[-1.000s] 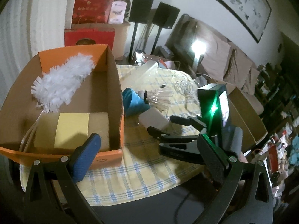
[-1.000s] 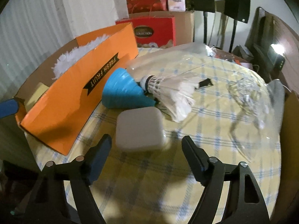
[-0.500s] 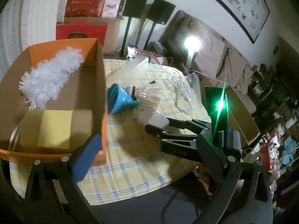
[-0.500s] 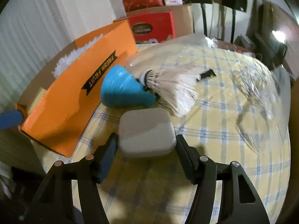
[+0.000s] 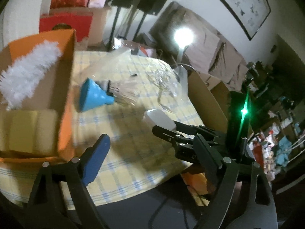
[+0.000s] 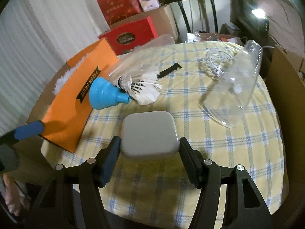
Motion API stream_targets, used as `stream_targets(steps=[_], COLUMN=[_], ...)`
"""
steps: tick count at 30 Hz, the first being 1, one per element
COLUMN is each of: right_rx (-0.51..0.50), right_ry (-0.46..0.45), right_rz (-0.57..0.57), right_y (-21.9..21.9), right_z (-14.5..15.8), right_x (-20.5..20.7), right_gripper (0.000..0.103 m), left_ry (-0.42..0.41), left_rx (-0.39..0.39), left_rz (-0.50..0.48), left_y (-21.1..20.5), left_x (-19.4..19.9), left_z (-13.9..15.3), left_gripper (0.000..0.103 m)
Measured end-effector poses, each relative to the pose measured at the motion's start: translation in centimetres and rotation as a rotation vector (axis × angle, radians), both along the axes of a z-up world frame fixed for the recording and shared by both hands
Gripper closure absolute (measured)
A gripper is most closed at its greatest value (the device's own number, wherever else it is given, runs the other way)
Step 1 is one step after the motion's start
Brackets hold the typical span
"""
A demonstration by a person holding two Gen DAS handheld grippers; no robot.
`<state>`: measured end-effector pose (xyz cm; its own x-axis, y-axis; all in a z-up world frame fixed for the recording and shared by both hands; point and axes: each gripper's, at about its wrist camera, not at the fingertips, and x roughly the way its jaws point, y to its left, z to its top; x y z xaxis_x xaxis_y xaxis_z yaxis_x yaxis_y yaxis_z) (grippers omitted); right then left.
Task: Organize objects
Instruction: 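Grasp the white square case with the left tool and lift it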
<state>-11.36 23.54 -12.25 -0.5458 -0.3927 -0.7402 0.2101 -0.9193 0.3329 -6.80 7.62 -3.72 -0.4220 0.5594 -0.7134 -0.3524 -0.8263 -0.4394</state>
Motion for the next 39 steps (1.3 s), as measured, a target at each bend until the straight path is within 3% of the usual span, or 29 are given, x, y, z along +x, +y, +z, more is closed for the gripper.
stream_targets(steps=[9, 17, 23, 29, 31, 32, 37, 39], right_rx=[-0.050, -0.065, -0.085, -0.084, -0.094, -0.101, -0.098, -0.090], right_ry=[0.042, 0.064, 0.058, 0.057, 0.050, 0.046, 0.037, 0.039], right_rz=[-0.001, 0.032, 0.061, 0.073, 0.073, 0.071, 0.057, 0.049], right_y=[0.7, 0.1, -0.6, -1.2, -1.3, -1.3, -0.8, -0.3], right_z=[2.2, 3.2, 3.1, 2.9, 2.8, 2.8, 2.7, 2.9], right_x=[2.2, 3.2, 3.4, 3.3, 3.2, 3.2, 3.2, 3.2], right_gripper=[0.039, 0.039, 0.039, 0.039, 0.039, 0.039, 0.037, 0.034], left_ry=[-0.142, -0.216, -0.245, -0.234, -0.221, -0.208, -0.151, -0.107], left_rx=[0.144, 0.198, 0.224, 0.225, 0.214, 0.195, 0.131, 0.046], left_rz=[-0.025, -0.016, -0.005, 0.003, -0.003, -0.003, 0.003, 0.018], left_y=[1.6, 2.5, 2.8, 2.9, 3.0, 3.1, 3.3, 3.6], left_x=[-2.4, -4.2, -4.8, -5.0, -5.1, -5.1, -5.2, -5.1], left_z=[-2.2, -4.5, -5.6, -5.7, -5.4, -5.1, -4.0, -3.5], left_gripper=[0.034, 0.046, 0.064, 0.069, 0.079, 0.085, 0.085, 0.085])
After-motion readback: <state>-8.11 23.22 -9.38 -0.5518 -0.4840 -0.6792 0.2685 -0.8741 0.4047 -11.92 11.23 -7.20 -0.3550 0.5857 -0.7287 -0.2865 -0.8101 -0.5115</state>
